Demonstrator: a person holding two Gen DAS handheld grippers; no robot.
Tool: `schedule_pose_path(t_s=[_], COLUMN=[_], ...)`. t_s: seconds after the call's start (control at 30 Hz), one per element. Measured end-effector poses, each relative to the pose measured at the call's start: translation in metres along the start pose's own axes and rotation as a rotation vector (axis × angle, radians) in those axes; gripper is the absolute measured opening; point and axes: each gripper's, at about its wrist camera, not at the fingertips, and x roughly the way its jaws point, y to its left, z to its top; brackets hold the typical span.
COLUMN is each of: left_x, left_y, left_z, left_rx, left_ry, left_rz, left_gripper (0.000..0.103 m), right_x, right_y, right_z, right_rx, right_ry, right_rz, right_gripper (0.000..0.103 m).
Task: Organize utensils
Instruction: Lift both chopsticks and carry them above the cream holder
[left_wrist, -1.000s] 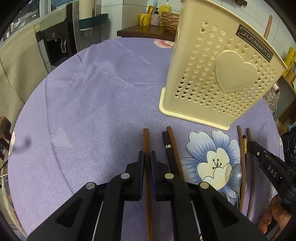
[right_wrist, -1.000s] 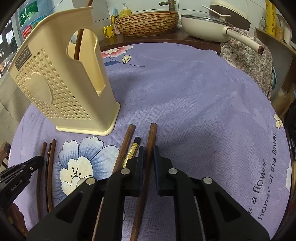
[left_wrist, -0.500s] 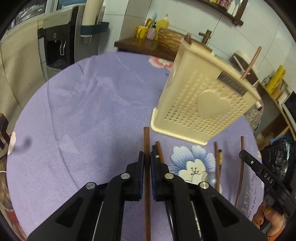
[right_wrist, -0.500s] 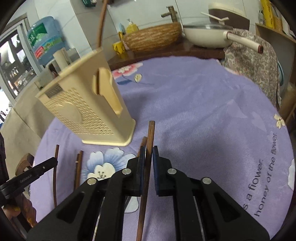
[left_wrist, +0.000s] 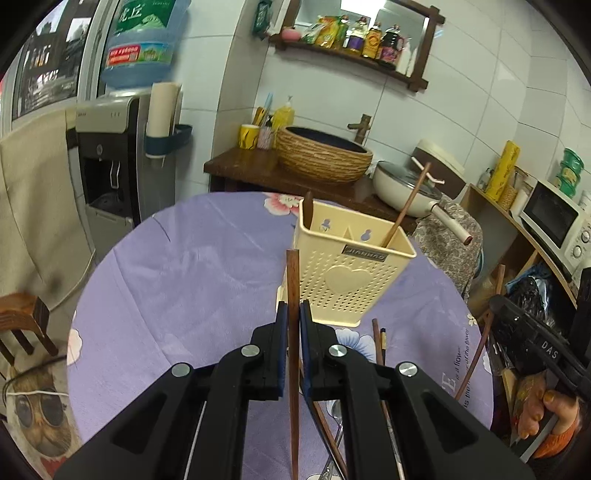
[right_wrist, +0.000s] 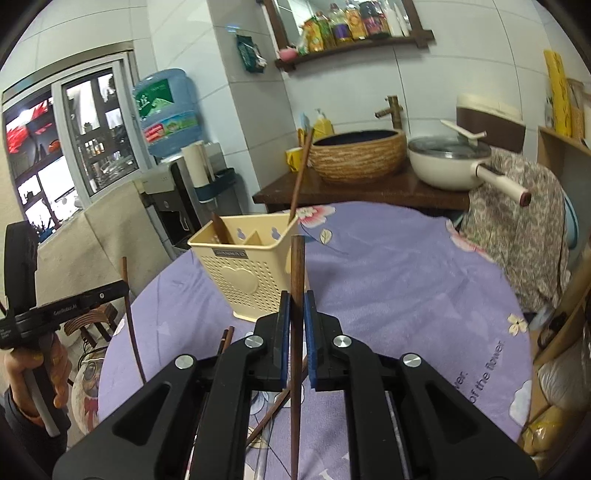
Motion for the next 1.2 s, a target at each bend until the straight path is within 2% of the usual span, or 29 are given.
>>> schedule_pose_path(t_s=[0.33, 0.77, 1.03, 1.2], left_x=[-0.016, -0.021, -0.026, -0.039], left_y=[-0.003, -0.004, 0.001, -0.005], left_z=[0.008, 0.021, 0.051, 0.089], left_rx=[0.022, 0.025, -0.004, -0.016], left_ry=[-0.033, -0.060, -0.075, -0.110], left_rz=[0.003, 0.004, -0.021, -0.051], left_gripper=[0.007, 0.007, 0.007, 0.007], right_x=[-0.024, -0.025, -0.029, -0.032], right_y=[0.004, 0.014, 0.027, 0.042], right_z=[0.009, 0.018, 0.040, 0.076], right_rx=[-0.035, -0.065, -0.097, -0.112], right_ry=[-0.046, -0.056, -0.079, -0.089], right_rz=[0.013, 0.005, 0.018, 0.040], right_gripper=[0.008, 0.007, 0.007, 0.007])
